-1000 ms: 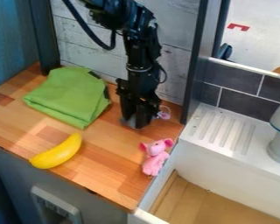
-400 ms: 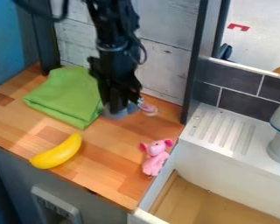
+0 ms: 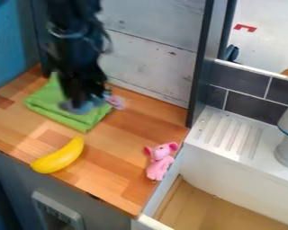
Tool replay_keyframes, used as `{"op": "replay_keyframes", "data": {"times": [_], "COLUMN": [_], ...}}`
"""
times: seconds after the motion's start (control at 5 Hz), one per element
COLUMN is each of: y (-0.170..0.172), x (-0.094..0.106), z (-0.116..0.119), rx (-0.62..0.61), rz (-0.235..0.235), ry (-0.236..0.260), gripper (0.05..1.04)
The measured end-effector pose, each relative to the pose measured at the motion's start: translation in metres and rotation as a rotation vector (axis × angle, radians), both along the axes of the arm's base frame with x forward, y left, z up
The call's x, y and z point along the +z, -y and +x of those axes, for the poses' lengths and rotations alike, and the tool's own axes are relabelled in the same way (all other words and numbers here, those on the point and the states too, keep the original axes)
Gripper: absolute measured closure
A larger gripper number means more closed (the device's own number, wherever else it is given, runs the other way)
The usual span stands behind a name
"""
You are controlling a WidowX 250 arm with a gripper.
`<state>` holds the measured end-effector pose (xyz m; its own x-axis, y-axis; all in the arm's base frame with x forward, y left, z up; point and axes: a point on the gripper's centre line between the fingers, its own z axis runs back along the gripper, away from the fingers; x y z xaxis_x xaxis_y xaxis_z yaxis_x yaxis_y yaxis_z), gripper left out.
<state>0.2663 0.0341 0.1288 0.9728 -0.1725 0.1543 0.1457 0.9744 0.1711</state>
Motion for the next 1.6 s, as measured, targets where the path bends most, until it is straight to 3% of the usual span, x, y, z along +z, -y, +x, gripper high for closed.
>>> {"op": "replay_keyframes", "data": {"times": [0.2,0.4,0.6,0.8,1.2,1.4,1.6], "y": [-0.039,-0.07,-0.093,-0.127,-0.165,-0.18,-0.191], "x": [0.004,-0.005,-0.036,-0.054,-0.079,-0.084,-0.089], "z": [-0.029,-0.043,-0.034,-0.022,-0.01,-0.01,-0.014], "rx": [0.152,0.292,0.352,0.428,0.507,0.543,0.594], "rz": [0.05,0.043,0.003,0.001,0.07,0.08,0.111], "ry": [-0.015,-0.032,-0.091,-0.107,-0.172,-0.184,-0.243], "gripper": [0.943,0.943,0.943,0.943,0.943,0.943,0.903]}}
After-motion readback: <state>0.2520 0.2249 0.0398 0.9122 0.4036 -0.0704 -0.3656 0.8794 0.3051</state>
